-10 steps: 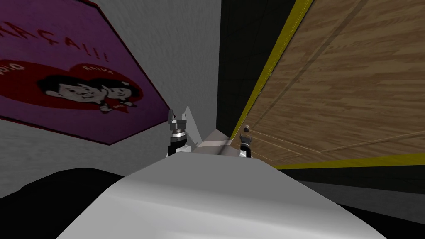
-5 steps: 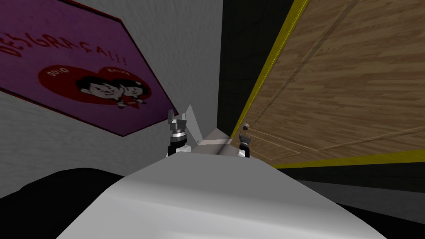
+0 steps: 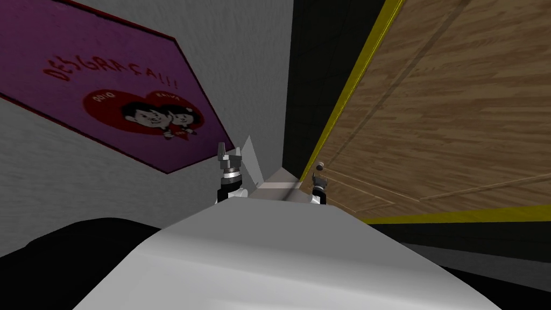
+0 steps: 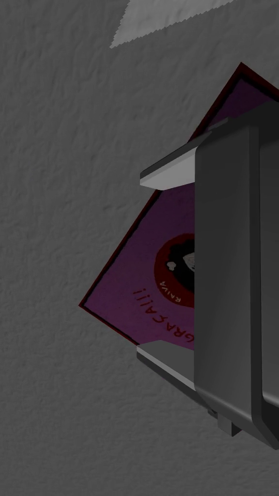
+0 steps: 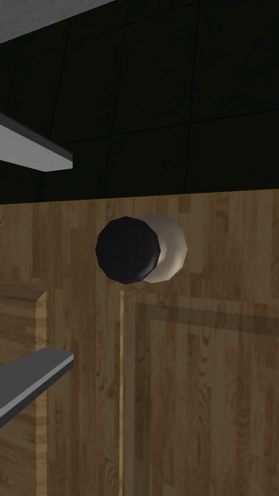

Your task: Pull the door open

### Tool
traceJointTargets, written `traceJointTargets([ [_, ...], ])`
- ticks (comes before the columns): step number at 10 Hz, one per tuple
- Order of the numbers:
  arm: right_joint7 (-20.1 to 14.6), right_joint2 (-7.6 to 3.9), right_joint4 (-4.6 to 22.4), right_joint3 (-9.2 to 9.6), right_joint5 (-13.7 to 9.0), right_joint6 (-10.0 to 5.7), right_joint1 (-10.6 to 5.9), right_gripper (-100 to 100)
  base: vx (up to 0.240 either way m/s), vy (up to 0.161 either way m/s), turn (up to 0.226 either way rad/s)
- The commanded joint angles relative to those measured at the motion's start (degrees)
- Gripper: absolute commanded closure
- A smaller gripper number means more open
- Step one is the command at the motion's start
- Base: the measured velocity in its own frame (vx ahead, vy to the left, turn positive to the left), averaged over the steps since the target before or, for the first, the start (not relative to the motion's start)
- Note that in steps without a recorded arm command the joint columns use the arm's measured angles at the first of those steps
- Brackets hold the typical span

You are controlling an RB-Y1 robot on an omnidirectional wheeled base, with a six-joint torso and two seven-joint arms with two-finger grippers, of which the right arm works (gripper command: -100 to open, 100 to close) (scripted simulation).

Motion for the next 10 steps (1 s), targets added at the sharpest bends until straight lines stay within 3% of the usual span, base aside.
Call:
traceJointTargets([
  [1,-1.3,-1.10,1.6,-0.11,-0.1,-0.47,-0.50,-100,0.160,-0.009,0.040],
  [3,-3.9,-3.54,2.1,-0.29,-0.4,-0.68,0.59,-100,0.205,-0.024,0.083],
  [7,-6.9,-6.44,2.7,-0.51,-0.8,-0.93,1.88,-100,0.133,-0.023,0.060],
  [8,-6.4,-6.06,3.2,-0.42,-0.7,-1.06,1.35,-100,0.060,-0.010,0.012],
  [9,-6.4,-6.06,3.2,-0.42,-0.7,-1.06,1.35,100,-0.011,0.000,-0.011],
  [10,-6.4,-6.06,3.2,-0.42,-0.7,-1.06,1.35,100,-0.022,0.002,0.001],
])
